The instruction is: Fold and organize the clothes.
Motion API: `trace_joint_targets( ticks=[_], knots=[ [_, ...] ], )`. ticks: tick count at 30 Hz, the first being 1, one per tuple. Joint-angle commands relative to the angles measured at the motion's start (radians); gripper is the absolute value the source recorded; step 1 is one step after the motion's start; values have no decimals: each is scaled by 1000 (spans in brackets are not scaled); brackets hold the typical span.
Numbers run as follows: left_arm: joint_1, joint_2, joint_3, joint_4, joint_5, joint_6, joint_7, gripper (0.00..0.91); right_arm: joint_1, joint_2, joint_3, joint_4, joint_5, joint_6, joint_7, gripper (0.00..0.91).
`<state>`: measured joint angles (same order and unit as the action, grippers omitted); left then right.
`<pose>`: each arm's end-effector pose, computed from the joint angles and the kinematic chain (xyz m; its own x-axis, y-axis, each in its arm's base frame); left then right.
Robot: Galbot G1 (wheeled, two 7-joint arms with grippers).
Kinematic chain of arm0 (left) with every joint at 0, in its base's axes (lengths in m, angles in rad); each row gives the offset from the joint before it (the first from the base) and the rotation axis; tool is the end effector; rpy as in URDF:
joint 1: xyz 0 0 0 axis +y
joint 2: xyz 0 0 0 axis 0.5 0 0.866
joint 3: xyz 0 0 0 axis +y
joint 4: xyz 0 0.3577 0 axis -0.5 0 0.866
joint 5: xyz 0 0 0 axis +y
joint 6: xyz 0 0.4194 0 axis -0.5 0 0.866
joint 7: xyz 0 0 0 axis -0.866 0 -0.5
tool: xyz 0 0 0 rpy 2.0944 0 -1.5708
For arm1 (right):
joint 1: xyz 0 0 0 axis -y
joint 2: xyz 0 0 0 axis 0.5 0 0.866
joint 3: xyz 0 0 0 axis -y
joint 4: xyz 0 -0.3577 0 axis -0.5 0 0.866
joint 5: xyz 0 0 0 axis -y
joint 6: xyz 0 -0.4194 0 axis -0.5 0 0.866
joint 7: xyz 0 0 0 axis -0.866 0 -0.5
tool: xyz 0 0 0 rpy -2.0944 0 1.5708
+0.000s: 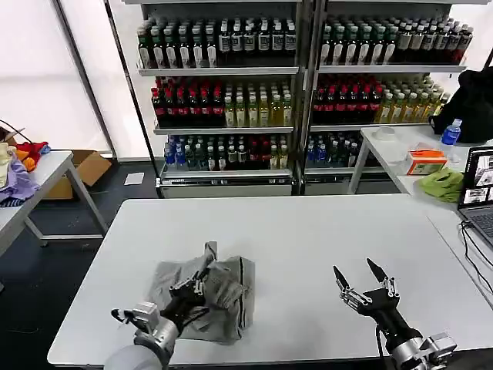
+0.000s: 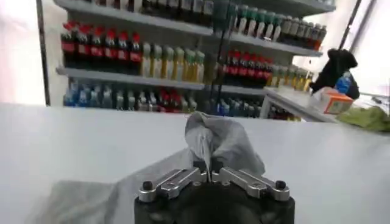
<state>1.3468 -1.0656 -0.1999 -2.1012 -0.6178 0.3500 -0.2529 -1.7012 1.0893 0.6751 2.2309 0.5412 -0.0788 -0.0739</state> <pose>0.2737 -0.0303 -0.2761 -0.8873 0.3164 0.3357 0.2677 0.9458 -0.1839 0.2198 -0.0909 -0.2516 -0.9642 -0.2550 0.0732 -0.2498 0.9655 0.0742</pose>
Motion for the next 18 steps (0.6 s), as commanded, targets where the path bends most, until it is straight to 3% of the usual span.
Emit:
trace_joint_targets(
  ticks=[1, 8, 12, 15, 18],
  knots=[
    [-67, -96, 117, 67, 17, 73, -85, 907, -16, 4, 6, 19, -4, 0, 0, 907],
    [-21, -91, 54, -190, -89, 111, -167, 907, 0, 5, 0, 11, -4, -4, -1, 907],
    [11, -15, -114, -314, -153, 139, -162, 907, 15, -4, -1, -2, -1, -4, 1, 907],
    [42, 23, -311, -231, -108, 175, -81, 907, 16, -8, -6, -2, -1, -3, 0, 907],
    [90, 50, -382, -94, -10, 174, 19, 907, 18, -6, -11, -5, -3, 0, -2, 907]
  ],
)
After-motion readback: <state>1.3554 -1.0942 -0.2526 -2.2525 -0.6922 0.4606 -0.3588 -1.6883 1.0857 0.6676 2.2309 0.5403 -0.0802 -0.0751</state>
